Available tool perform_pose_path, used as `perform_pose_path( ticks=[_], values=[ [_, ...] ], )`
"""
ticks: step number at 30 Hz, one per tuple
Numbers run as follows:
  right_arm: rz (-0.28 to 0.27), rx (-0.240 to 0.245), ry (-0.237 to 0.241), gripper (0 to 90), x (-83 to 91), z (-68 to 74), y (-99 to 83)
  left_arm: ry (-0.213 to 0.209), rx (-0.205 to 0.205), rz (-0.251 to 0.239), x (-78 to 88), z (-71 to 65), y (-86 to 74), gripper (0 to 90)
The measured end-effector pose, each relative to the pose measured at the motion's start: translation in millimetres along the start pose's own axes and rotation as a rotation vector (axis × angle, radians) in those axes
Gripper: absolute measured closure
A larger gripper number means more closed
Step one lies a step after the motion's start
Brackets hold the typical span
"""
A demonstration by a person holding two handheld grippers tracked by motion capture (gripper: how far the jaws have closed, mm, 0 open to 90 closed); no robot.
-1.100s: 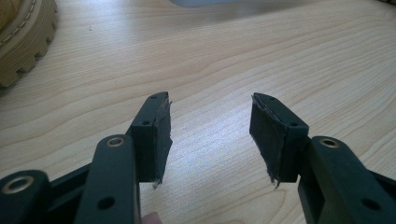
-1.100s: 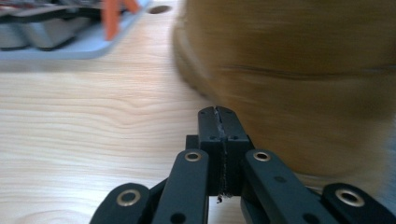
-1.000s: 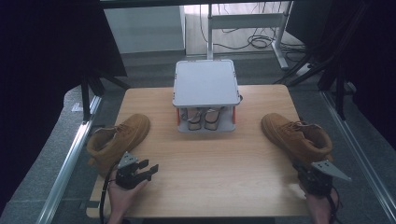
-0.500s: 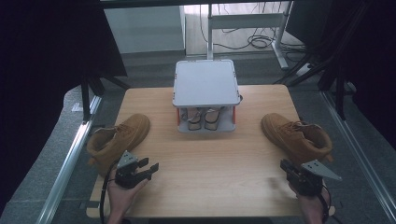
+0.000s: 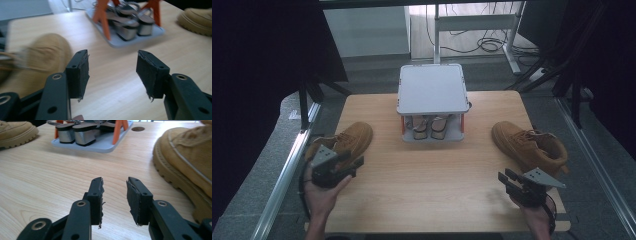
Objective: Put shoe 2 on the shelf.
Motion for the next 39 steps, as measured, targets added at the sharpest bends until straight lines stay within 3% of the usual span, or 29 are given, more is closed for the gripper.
perform_pose_path(
  ticks=[8,14,19,23,30,39],
  values=[
    [0.013,0.03,-0.012,58.4,-5.6,5.3,1.2,0.067,0.069,-0.001,23.2,44.1,18.8,44.8],
    [0.008,0.017,-0.021,57.2,-3.3,3.5,0.4,0.111,0.128,0.038,22.5,84.9,24.6,44.5],
    [0.009,0.002,-0.03,56.9,-3.0,1.0,-1.5,0.146,0.145,0.102,13.8,116.1,21.7,45.6],
    [0.012,0.001,-0.035,56.8,-3.1,0.8,-2.2,0.155,0.15,0.14,6.0,127.3,13.3,49.7],
    [0.014,0.0,-0.035,56.6,-5.2,1.9,-2.2,0.163,0.133,0.206,0.7,135.1,-2.1,52.3],
    [0.021,-0.006,-0.042,56.3,-6.4,0.8,-3.0,0.162,0.113,0.308,-16.1,140.0,-4.1,57.4]
  ],
)
Point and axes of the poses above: each handheld gripper's, and its own axes: x roughly backward along the jaws, y roughly out of its top, z roughly to its left, the point moved 6 cm from there along -x, roughly forward along the jaws, and after that the axes turned 14 degrees about z, right-handed, at the moved point
